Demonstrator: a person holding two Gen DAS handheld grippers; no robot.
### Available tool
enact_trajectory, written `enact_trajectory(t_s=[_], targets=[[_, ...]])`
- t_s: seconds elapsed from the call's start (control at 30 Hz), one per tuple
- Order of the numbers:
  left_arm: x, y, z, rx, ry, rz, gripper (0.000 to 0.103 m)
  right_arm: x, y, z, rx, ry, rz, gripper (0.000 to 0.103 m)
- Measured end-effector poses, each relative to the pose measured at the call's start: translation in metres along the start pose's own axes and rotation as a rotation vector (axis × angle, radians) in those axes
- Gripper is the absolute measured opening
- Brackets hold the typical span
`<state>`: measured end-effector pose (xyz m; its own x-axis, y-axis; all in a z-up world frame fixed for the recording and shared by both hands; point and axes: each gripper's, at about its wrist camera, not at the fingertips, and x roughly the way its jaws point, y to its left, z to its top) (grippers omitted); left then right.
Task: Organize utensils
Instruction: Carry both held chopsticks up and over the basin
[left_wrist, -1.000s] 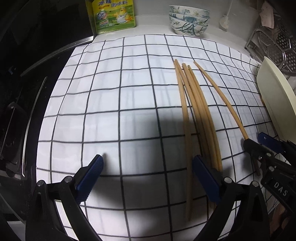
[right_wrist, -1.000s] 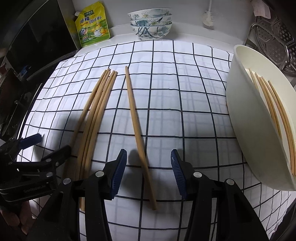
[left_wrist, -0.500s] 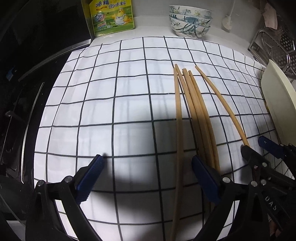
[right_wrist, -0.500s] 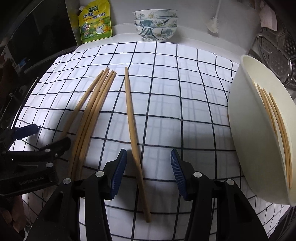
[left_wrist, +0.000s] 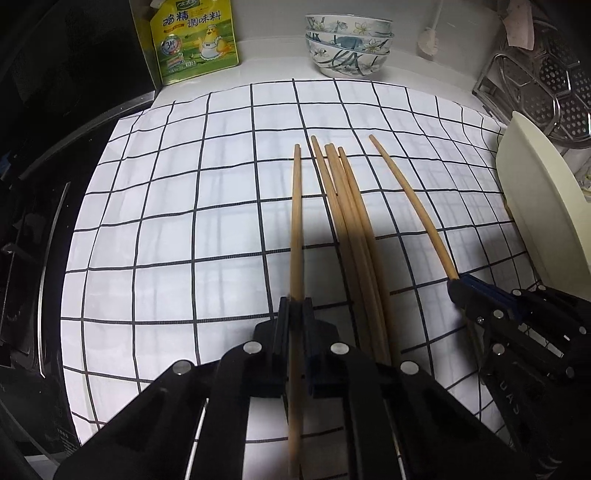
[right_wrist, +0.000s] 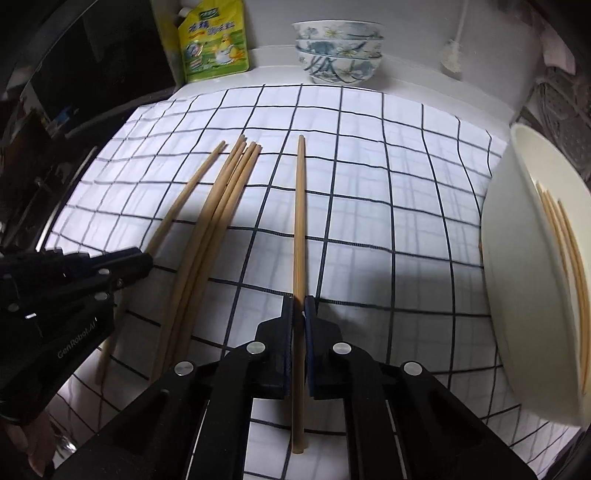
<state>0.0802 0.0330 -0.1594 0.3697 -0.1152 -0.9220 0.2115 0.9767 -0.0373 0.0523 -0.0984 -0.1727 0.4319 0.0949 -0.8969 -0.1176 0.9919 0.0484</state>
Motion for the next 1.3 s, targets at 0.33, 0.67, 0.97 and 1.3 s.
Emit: enact_trajectory(t_s=[0.33, 0.67, 0.97, 1.3], targets=[[-0.036, 0.004, 0.000, -0.024, -0.001, -0.005, 0.007, -0.042, -0.009, 0.005, 0.067, -0.046, 0.097, 0.006], [-0.091, -0.036, 0.029, -0.025, -0.089, -0.026, 0.007, -0.101, -0.045, 0.018, 0.073, -0.139, 0.163, 0.006], [-0.117, -0.125, 0.068, 0.068, -0.153, -0.110, 0.007, -0.165, -0.130, 0.022, 0.119, -0.290, 0.090, 0.006], [-0.070, -0.251, 0.095, 0.209, -0.048, -0.245, 0.007, -0.155, -0.245, -0.002, 0.245, -0.251, -0.077, 0.006]])
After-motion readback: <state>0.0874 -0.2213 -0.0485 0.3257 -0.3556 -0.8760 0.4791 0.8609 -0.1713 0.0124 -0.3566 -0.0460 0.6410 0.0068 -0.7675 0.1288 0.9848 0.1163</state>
